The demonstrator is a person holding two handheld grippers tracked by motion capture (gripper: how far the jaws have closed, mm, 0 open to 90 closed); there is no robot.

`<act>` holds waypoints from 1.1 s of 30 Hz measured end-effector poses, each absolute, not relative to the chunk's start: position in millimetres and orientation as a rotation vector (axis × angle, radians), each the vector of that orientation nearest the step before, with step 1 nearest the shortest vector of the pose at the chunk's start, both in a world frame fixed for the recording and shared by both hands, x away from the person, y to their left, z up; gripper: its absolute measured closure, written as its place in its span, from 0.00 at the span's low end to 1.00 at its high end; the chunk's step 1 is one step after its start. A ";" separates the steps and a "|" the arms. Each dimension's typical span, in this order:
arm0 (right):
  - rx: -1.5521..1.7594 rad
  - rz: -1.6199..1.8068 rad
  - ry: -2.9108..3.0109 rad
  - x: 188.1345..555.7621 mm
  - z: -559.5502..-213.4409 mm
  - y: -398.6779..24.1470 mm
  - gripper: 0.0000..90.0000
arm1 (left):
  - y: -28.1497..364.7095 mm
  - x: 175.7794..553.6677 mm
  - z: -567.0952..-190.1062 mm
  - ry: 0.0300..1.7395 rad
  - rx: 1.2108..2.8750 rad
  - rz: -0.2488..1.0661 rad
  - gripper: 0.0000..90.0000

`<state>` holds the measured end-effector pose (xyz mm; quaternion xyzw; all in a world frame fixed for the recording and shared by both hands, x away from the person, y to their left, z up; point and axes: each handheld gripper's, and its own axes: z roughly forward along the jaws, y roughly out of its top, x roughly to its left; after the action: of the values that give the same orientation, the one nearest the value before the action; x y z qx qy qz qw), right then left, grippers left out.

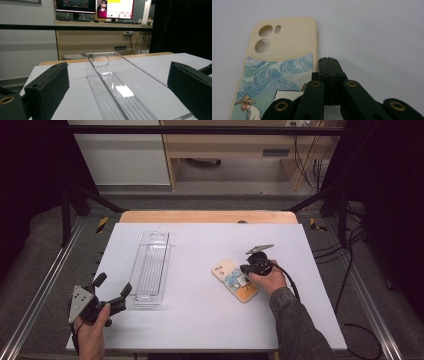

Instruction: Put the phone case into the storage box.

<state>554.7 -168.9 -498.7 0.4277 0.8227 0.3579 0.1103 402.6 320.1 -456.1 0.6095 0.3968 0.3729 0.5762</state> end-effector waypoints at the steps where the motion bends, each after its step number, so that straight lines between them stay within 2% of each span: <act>1: 1.253 1.057 2.424 552.6 -498.8 -167.1 1.00 | 320.0 402.4 -456.0 0.928 1.428 0.873 0.04; 19: 1.137 1.076 2.525 528.0 -496.2 -134.0 1.00 | 321.6 400.6 -455.5 0.932 1.422 0.877 0.04; 33: 1.102 1.073 2.574 519.4 -493.8 -123.9 1.00 | 319.1 403.0 -456.1 0.924 1.428 0.874 0.04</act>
<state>519.4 -123.9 -493.8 0.3666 0.8562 0.3569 0.0714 403.0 319.1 -456.1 0.6101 0.3947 0.3733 0.5768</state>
